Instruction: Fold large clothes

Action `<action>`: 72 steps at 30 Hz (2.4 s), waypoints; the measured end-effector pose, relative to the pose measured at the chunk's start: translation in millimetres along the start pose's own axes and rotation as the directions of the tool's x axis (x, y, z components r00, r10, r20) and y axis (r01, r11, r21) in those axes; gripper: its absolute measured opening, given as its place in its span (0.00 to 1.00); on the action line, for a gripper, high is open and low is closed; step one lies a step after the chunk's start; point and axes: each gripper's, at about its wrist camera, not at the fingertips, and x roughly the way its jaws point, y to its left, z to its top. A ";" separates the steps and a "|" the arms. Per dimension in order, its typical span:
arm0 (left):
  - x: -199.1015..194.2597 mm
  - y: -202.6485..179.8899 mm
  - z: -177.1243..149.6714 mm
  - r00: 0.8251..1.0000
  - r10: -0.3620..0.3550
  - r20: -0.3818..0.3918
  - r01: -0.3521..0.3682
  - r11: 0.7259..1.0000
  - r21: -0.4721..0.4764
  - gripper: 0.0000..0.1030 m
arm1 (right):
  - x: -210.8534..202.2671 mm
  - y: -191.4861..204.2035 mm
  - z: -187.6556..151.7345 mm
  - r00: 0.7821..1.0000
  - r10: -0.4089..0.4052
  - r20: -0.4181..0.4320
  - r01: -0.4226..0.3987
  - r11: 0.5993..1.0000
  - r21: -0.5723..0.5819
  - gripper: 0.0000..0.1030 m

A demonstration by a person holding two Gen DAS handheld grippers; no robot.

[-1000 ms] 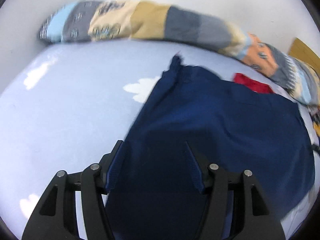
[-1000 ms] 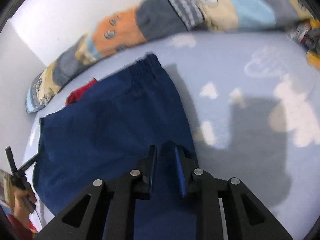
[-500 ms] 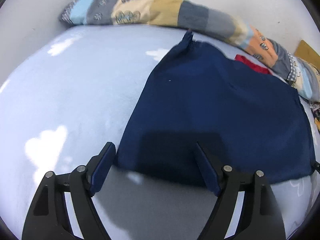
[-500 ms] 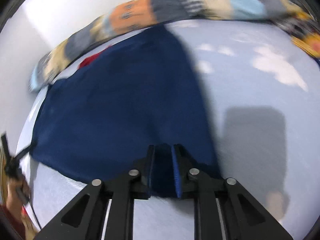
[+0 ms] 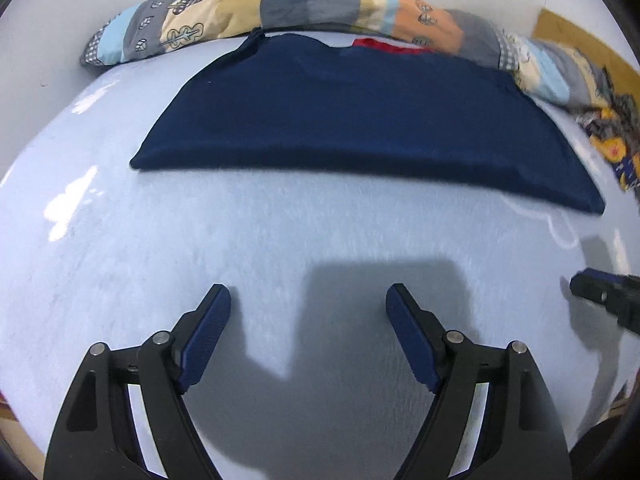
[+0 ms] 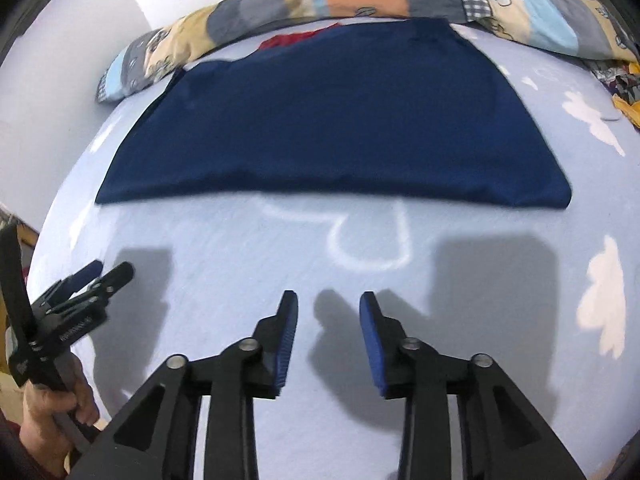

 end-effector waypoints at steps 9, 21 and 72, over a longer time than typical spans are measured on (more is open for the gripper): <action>-5.0 7.6 -9.6 0.997 0.033 -0.069 -0.037 0.997 -0.062 0.78 | 3.5 5.0 -20.7 0.999 -0.043 0.024 0.044 0.998 -0.053 0.39; -4.4 69.0 26.3 0.997 -0.081 0.019 0.083 0.962 -0.259 0.78 | -25.1 -72.4 18.1 0.976 0.102 0.194 -0.142 0.969 0.204 0.47; 38.6 97.5 70.2 0.988 0.148 -0.047 -0.156 0.957 -0.243 0.85 | -16.3 -121.2 57.7 0.987 -0.087 0.135 0.035 0.936 0.350 0.52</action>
